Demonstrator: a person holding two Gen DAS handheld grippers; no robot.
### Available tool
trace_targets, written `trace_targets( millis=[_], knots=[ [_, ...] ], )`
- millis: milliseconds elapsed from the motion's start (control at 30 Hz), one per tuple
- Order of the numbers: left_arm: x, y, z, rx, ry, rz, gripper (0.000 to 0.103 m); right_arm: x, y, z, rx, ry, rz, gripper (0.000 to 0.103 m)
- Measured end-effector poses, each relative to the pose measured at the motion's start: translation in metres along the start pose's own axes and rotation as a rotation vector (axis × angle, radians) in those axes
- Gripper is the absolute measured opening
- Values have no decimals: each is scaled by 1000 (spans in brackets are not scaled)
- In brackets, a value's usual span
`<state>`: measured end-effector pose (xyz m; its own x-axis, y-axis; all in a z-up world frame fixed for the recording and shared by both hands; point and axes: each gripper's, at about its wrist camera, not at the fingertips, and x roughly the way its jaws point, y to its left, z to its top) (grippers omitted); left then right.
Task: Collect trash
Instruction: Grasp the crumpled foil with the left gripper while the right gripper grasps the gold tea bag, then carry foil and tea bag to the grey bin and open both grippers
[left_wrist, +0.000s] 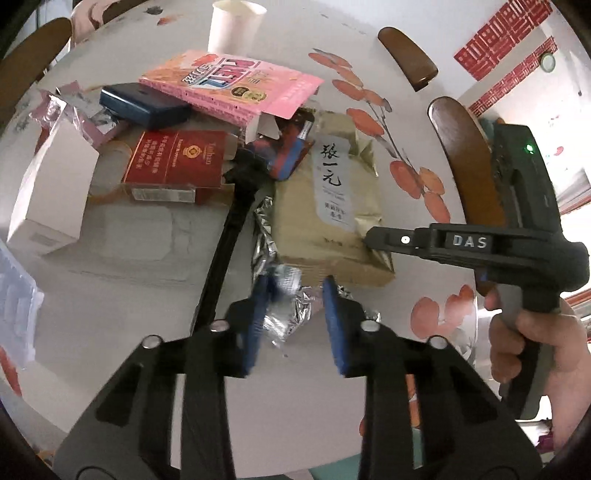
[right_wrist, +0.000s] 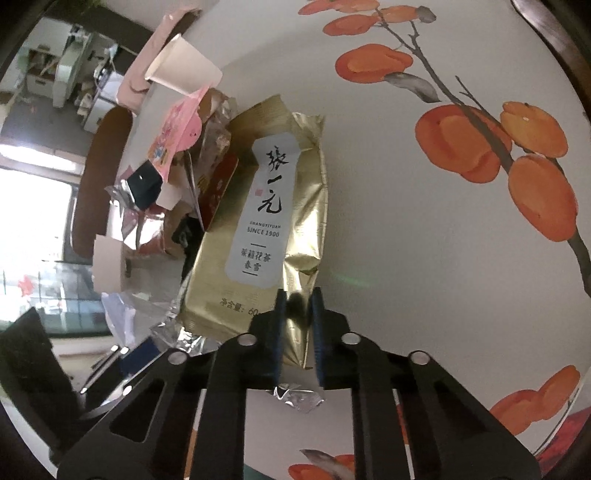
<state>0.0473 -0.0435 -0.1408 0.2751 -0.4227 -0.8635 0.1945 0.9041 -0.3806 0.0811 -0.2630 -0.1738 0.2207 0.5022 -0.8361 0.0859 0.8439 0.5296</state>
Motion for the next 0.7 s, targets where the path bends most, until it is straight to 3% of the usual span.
trace_targets(
  millis=[133,333,700],
  knots=[
    [1,8,-2,-27,-4,-14,13,-5,-1,0,3,-5,32,7],
    [2,14,-1,-28,-8,31,3,-21,0,-3,4,-31,67,4],
    [-42,-7,4,25,-89,9,2,-94,-10,-4,-22,-149,76,3]
  ],
)
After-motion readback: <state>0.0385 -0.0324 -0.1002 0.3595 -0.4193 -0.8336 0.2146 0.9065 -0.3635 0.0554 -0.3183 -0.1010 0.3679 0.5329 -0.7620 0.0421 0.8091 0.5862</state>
